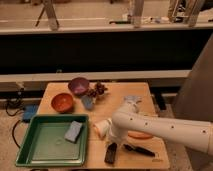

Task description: Wipe table surface with eraser

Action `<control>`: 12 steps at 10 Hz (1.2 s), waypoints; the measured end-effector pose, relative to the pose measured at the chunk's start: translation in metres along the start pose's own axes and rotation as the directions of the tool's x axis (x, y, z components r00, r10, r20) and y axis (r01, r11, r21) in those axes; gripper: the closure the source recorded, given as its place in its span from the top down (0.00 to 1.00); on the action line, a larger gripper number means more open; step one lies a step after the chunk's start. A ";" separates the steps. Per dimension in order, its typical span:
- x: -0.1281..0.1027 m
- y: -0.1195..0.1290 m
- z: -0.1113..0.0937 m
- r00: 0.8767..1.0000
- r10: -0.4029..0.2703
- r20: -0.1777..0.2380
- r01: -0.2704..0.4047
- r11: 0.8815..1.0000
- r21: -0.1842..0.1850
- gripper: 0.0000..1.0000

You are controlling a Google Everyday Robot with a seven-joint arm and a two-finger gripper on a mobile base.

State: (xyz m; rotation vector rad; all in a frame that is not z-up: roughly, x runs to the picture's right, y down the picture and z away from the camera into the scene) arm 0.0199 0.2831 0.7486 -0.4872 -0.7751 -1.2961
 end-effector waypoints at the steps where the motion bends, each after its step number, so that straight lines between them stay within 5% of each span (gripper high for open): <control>1: 0.009 -0.013 0.002 1.000 -0.030 -0.001 0.030 0.999 0.011 0.00; 6: 0.010 -0.069 0.005 0.987 -0.159 0.035 0.157 0.987 0.041 0.00; 12: -0.047 -0.063 0.010 0.981 -0.170 0.090 0.171 0.985 -0.006 0.00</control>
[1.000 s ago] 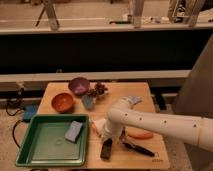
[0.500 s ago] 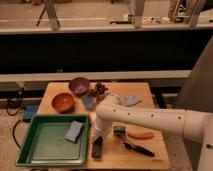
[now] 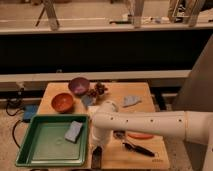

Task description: Wipe table surface with eraser

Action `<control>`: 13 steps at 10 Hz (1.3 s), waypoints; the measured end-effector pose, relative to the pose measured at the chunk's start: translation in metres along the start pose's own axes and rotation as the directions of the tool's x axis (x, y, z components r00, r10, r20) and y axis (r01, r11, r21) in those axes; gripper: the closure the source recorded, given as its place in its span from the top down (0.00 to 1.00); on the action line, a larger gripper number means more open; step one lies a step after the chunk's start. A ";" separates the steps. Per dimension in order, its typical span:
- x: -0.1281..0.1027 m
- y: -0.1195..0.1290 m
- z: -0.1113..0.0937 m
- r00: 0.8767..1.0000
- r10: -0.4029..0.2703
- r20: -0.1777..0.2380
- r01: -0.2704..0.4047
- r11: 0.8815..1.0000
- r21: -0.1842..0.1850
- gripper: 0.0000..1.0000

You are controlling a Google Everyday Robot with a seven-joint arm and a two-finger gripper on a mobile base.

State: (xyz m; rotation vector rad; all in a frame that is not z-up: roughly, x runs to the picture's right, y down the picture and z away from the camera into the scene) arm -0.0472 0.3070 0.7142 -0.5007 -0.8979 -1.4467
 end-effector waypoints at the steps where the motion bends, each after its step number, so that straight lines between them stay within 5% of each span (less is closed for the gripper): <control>1: -0.006 0.006 0.002 1.000 0.013 0.005 -0.013 1.000 -0.004 0.00; 9: -0.016 0.085 0.000 0.980 0.195 -0.040 -0.197 0.978 -0.063 0.00; 13: 0.017 0.095 0.003 0.971 0.231 -0.068 -0.235 0.970 -0.059 0.00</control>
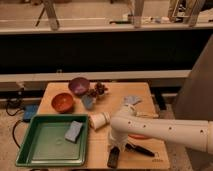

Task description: Wipe table surface with eraser

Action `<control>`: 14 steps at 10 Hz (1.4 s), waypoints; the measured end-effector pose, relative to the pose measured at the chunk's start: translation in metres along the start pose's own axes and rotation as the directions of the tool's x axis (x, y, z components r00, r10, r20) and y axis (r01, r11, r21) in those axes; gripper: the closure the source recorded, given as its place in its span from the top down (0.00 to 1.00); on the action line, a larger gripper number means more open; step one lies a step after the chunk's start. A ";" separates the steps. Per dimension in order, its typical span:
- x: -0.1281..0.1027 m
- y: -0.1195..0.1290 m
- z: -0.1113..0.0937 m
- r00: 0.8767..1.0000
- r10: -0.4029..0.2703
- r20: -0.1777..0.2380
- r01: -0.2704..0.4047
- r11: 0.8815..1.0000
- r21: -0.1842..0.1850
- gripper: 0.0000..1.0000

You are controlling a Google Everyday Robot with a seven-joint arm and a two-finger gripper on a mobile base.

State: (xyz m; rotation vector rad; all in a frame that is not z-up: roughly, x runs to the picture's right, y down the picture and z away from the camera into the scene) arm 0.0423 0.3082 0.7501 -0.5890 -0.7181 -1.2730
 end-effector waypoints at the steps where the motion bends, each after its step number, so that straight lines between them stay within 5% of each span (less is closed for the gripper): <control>1: 0.015 -0.011 0.003 1.000 -0.014 -0.005 0.014 1.000 0.014 0.00; 4: 0.032 -0.040 -0.002 0.998 -0.060 -0.009 0.060 0.997 0.054 0.00; 7: 0.026 -0.075 -0.004 0.990 -0.140 0.016 0.138 0.986 0.091 0.00; 11: -0.006 -0.091 -0.002 0.976 -0.206 0.074 0.200 0.976 0.086 0.00; 14: -0.035 -0.078 -0.002 0.976 -0.195 0.099 0.188 0.979 0.076 0.00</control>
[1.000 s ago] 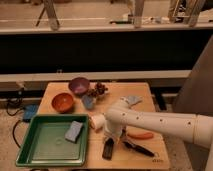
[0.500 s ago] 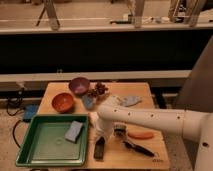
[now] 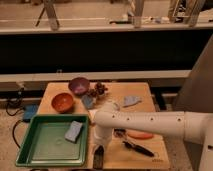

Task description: Wipe table surface with eraser

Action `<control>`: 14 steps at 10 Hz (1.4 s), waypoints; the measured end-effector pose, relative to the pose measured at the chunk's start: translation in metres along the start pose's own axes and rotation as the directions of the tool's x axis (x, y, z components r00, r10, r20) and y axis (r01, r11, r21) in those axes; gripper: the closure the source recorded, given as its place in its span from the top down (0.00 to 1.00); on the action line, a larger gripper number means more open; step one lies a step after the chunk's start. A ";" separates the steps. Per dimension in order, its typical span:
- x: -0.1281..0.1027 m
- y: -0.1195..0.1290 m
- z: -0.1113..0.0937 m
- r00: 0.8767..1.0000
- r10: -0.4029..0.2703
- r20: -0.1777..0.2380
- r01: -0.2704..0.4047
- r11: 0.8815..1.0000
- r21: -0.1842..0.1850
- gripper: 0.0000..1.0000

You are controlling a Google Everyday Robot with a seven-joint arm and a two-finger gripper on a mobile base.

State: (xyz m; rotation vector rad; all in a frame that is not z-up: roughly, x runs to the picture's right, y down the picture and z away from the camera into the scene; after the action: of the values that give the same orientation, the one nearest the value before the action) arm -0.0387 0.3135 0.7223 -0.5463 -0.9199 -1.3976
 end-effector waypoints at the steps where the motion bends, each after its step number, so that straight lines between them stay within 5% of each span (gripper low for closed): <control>1: -0.010 0.006 0.000 1.000 0.012 0.002 -0.012 1.000 0.002 0.00; 6: -0.023 0.052 0.000 0.994 0.106 -0.035 -0.107 0.994 -0.013 0.00; 11: 0.018 0.070 -0.004 0.988 0.121 -0.094 -0.124 0.992 -0.028 0.00; 14: 0.041 0.052 -0.007 0.992 0.084 -0.090 -0.086 0.996 -0.020 0.00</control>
State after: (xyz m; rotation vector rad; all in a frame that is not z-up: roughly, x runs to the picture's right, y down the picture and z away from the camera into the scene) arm 0.0103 0.2907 0.7613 -0.5311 -0.8004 -1.3463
